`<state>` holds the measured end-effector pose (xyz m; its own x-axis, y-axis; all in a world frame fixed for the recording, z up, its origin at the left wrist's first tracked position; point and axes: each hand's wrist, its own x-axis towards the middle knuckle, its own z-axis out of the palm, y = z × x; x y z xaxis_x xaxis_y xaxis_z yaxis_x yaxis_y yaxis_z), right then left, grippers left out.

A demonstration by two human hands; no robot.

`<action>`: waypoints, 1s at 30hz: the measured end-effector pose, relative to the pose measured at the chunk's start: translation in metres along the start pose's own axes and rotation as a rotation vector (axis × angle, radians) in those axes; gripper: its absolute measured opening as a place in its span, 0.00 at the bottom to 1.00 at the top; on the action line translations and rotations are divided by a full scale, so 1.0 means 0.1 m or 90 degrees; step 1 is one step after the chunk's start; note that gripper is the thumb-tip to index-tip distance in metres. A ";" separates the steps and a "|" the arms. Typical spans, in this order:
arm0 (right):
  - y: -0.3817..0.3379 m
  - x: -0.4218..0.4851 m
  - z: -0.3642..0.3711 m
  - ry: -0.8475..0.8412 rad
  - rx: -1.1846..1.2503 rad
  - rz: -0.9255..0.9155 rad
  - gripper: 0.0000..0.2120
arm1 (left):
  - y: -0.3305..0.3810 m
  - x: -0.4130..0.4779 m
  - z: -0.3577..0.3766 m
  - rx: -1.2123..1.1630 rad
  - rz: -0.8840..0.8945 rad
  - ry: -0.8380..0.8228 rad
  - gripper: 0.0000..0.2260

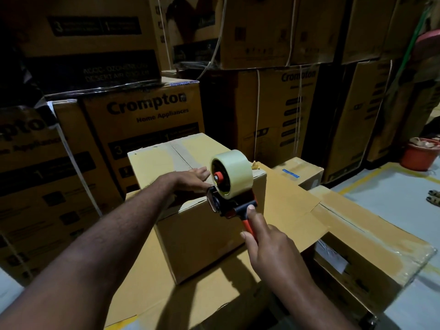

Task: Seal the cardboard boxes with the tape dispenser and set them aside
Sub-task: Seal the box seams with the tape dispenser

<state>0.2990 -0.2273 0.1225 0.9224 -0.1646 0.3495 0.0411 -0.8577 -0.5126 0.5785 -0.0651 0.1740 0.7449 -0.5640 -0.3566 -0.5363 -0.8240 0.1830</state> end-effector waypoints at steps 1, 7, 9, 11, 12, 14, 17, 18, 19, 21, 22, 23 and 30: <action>0.01 0.00 0.01 -0.001 -0.005 -0.006 0.26 | -0.01 0.02 -0.01 -0.003 -0.008 -0.011 0.59; 0.10 -0.12 -0.02 -0.023 0.035 0.010 0.27 | -0.01 0.09 -0.06 0.013 -0.040 -0.040 0.68; 0.13 -0.12 0.00 -0.024 0.038 0.010 0.26 | 0.05 0.09 -0.06 0.019 -0.047 -0.040 0.66; 0.15 -0.10 0.01 -0.024 0.020 0.002 0.26 | 0.10 0.09 -0.04 0.015 -0.067 -0.035 0.63; 0.16 -0.09 0.01 -0.026 0.014 0.001 0.26 | 0.13 0.08 -0.05 0.011 -0.077 -0.032 0.60; 0.18 -0.08 0.03 -0.028 0.016 0.005 0.26 | 0.18 0.07 -0.09 -0.013 -0.081 -0.028 0.54; 0.24 -0.09 0.08 -0.028 0.014 0.012 0.27 | 0.16 0.06 -0.05 -0.056 -0.067 -0.005 0.45; 0.25 -0.10 0.10 -0.028 0.016 0.012 0.28 | 0.12 0.06 -0.02 -0.056 -0.057 -0.005 0.44; 0.26 -0.11 0.12 -0.028 0.019 0.012 0.28 | 0.09 0.07 0.02 -0.048 -0.047 -0.005 0.47; 0.28 -0.12 0.16 -0.033 0.024 0.012 0.29 | 0.05 0.06 0.08 -0.014 -0.039 -0.012 0.56; 0.29 -0.12 0.18 -0.036 0.024 0.012 0.29 | 0.05 0.05 0.09 -0.008 -0.041 -0.013 0.57; 0.29 -0.13 0.19 -0.037 0.025 0.012 0.30 | 0.05 0.04 0.09 -0.013 -0.042 -0.015 0.57; 0.32 -0.22 0.13 -0.023 0.062 0.018 0.29 | 0.20 0.04 0.07 -0.010 -0.050 -0.030 0.48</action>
<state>0.2848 -0.2446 0.0881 0.9368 -0.1695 0.3060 0.0499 -0.8011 -0.5965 0.5678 -0.0831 0.1697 0.7643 -0.4947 -0.4136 -0.4705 -0.8665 0.1670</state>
